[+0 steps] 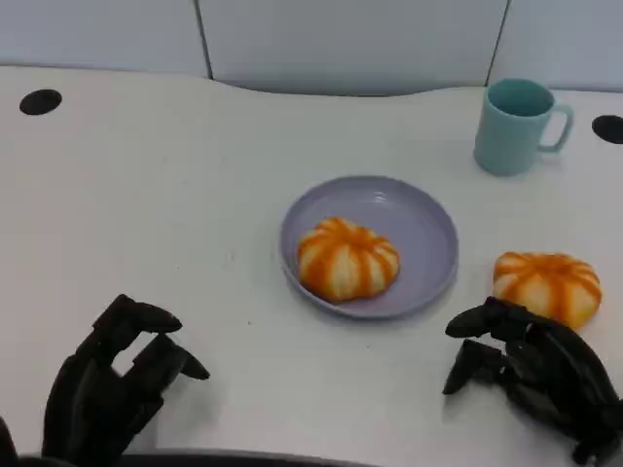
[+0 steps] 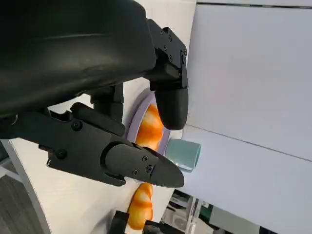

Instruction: Grasp the bread from the table and place it into the plate.

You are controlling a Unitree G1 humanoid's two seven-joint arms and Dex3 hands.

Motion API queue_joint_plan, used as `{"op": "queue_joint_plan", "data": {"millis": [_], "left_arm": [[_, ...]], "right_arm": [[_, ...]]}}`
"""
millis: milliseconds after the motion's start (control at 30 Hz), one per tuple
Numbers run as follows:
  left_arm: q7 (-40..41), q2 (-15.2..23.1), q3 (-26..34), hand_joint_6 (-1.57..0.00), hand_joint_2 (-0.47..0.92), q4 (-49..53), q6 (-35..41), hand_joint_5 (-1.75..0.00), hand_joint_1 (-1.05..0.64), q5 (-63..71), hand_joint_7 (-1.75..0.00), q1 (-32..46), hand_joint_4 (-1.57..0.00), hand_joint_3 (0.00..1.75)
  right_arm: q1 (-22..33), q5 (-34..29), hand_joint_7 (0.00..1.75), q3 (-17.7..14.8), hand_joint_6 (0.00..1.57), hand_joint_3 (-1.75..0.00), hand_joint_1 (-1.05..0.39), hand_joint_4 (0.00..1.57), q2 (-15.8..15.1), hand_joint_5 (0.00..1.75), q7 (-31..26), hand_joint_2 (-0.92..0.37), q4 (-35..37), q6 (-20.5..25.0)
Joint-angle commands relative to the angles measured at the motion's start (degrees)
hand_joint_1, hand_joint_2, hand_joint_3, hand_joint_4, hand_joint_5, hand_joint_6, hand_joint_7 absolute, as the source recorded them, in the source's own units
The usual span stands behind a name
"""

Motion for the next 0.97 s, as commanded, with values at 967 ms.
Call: {"op": "queue_joint_plan", "data": {"millis": [967], "left_arm": [[-0.4,0.5,2.2,-0.33,0.92,3.2,0.0,-1.75,-0.59,0.4,-1.57,-2.3,-0.46,0.02]], "right_arm": [[0.1,-0.9,0.82,0.1,0.78,-0.09,-0.54,0.68,-2.0,1.38,-1.5,-0.92,2.2,3.1]]}}
